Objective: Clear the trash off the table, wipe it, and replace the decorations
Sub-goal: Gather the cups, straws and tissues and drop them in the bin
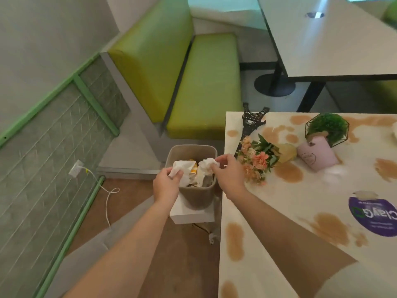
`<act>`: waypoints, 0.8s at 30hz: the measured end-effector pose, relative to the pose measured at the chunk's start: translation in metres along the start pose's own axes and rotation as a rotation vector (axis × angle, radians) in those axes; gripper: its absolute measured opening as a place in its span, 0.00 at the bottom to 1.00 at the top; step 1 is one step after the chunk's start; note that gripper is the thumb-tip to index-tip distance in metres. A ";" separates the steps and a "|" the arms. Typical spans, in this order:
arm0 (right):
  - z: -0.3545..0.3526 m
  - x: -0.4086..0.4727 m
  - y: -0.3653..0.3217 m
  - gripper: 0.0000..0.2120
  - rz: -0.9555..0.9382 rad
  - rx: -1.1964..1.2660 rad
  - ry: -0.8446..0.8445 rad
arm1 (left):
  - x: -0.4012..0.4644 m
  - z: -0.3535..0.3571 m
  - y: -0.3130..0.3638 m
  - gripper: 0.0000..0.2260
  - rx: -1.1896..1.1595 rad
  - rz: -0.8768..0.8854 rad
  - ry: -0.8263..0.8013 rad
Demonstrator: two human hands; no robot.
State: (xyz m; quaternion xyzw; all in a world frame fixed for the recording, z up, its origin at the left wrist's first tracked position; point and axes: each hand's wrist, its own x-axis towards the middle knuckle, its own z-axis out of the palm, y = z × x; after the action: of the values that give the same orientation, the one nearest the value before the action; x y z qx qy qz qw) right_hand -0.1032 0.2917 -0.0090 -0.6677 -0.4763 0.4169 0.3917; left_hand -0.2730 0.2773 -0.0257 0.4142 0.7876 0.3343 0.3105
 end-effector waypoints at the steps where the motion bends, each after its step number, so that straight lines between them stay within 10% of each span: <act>1: 0.006 0.005 0.001 0.05 0.001 -0.014 0.002 | 0.006 0.000 -0.002 0.13 0.023 0.020 0.003; 10: 0.048 0.037 0.025 0.19 0.107 -0.177 -0.133 | 0.052 0.016 -0.015 0.11 0.045 0.081 -0.052; 17: 0.029 0.029 0.038 0.15 0.131 -0.119 -0.099 | 0.064 0.034 -0.026 0.18 0.464 0.081 -0.275; 24: -0.018 0.009 0.045 0.08 0.145 -0.062 -0.098 | 0.022 0.045 0.010 0.10 0.313 0.269 -0.196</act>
State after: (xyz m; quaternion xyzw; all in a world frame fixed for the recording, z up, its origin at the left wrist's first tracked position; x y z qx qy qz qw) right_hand -0.0709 0.2868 -0.0463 -0.6911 -0.4578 0.4615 0.3159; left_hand -0.2447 0.3127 -0.0487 0.5889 0.7337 0.2047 0.2703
